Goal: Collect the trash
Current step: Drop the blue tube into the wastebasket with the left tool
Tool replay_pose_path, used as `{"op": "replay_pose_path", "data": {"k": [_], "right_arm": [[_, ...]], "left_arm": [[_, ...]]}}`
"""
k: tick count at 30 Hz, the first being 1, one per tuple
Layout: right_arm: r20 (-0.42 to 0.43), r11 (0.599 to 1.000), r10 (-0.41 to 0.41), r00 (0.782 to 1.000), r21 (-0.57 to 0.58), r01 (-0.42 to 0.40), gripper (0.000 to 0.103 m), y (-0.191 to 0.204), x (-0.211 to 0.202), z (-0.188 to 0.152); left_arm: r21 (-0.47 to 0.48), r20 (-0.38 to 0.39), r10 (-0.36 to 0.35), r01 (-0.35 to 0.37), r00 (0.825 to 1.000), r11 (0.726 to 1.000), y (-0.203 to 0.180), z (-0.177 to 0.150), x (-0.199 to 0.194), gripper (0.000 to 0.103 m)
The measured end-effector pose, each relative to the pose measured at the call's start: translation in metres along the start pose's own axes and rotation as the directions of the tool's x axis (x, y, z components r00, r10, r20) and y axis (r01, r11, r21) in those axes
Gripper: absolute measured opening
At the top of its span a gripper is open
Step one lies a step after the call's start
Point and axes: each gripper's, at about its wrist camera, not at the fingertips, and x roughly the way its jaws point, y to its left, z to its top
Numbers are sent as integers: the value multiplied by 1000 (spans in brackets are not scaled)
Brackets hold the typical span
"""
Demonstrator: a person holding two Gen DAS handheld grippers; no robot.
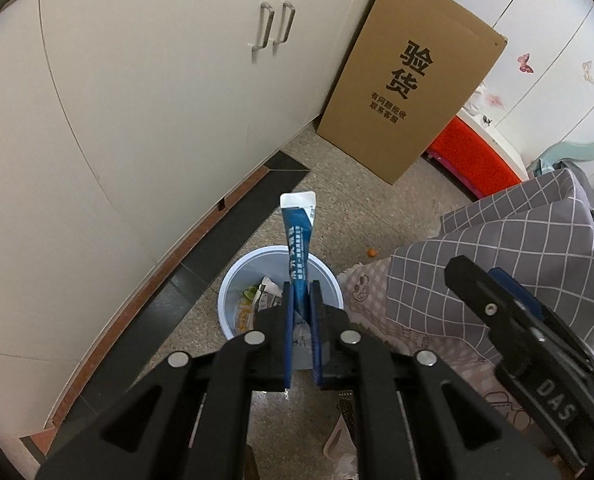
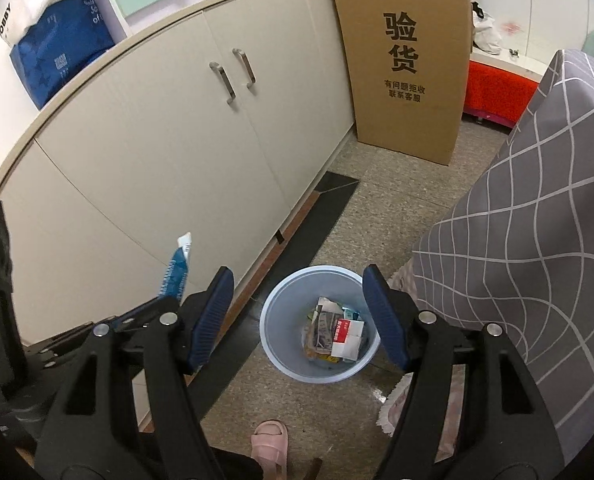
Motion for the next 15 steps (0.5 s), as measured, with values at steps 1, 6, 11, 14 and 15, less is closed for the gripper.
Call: {"op": "replay_pose_path", "data": {"k": [1, 6, 11, 14, 15], "right_arm": [[4, 1000, 1, 1000, -1, -1, 67, 1, -1, 2], [30, 1000, 9, 1000, 10, -9, 68, -2, -10, 6], [59, 999, 25, 998, 40, -28, 70, -8, -18, 8], [65, 998, 35, 997, 54, -38, 70, -10, -21, 9], [70, 998, 35, 997, 58, -39, 70, -11, -23, 9]], "left_arm": [[1, -1, 0, 0, 1000, 1000, -1, 0, 0, 7], [10, 3, -4, 4, 1000, 1000, -7, 1, -4, 7], [30, 13, -8, 8, 1000, 1000, -18, 5, -7, 8], [35, 9, -17, 17, 1000, 999, -22, 9, -7, 10], [41, 2, -13, 13, 1000, 999, -22, 9, -6, 25]]}}
